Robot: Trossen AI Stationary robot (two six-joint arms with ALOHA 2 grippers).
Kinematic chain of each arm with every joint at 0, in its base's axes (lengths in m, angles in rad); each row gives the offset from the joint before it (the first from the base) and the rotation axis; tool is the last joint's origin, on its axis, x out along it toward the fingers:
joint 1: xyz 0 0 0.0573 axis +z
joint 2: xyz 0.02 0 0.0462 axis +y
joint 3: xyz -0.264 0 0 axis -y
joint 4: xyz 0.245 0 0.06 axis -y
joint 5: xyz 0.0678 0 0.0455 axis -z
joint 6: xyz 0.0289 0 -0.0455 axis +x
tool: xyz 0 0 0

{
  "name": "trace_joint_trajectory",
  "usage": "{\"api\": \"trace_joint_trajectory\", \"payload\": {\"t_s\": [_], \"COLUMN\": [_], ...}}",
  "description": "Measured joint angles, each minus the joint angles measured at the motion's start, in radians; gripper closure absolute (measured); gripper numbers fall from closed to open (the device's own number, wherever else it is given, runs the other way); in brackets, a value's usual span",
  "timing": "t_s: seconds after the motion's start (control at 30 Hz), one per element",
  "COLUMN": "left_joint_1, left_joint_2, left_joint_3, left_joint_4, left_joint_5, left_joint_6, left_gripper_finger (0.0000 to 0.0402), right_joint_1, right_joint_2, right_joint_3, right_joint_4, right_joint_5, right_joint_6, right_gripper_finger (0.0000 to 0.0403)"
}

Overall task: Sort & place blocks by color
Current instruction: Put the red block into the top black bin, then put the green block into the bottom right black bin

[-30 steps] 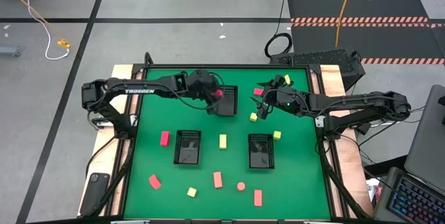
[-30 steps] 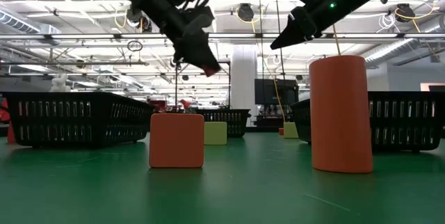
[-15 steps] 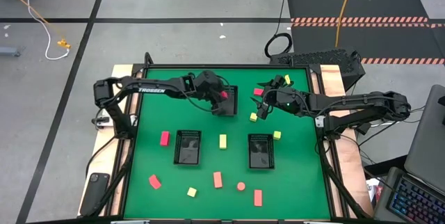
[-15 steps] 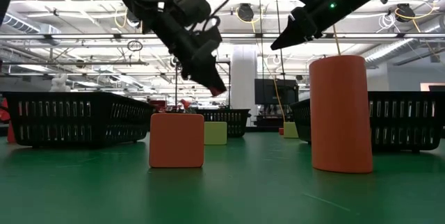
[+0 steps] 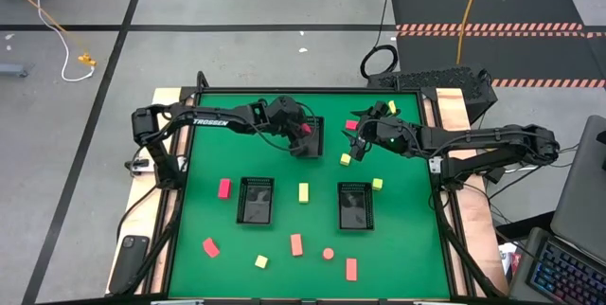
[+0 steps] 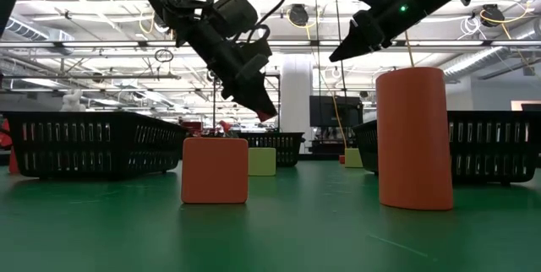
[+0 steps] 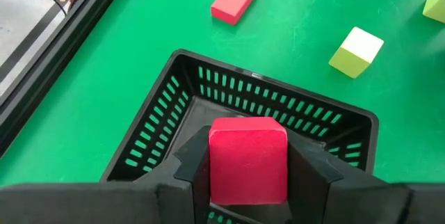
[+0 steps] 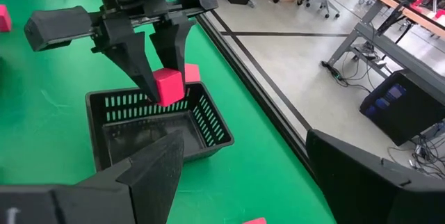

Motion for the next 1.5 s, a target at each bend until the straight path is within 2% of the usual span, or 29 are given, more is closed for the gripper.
{"api": "trace_joint_trajectory", "payload": {"t_s": [1.0, 1.1, 1.33, 1.5], "left_joint_1": [-0.003, -0.003, -0.004, -0.002], "left_joint_2": [0.0, 0.0, 0.0, -0.014], "left_joint_3": [0.0, 0.0, 0.0, 0.0], "left_joint_4": [-0.017, -0.009, -0.017, -0.024], "left_joint_5": [0.0, 0.0, 0.0, 0.0], "left_joint_6": [-0.014, -0.03, -0.041, -0.04], "left_gripper_finger": [0.0264, 0.0247, 0.0166, 0.0125], "right_joint_1": [0.0, 0.0, 0.0, 0.0], "right_joint_2": [0.0, 0.0, 0.0, 0.0], "right_joint_3": [0.0, 0.0, 0.0, 0.0], "right_joint_4": [-0.015, -0.015, -0.015, -0.015], "right_joint_5": [-0.001, -0.001, -0.001, -0.001], "right_joint_6": [0.019, 0.019, 0.018, 0.017], "right_gripper_finger": [0.0106, 0.0106, 0.0106, 0.0106]}}
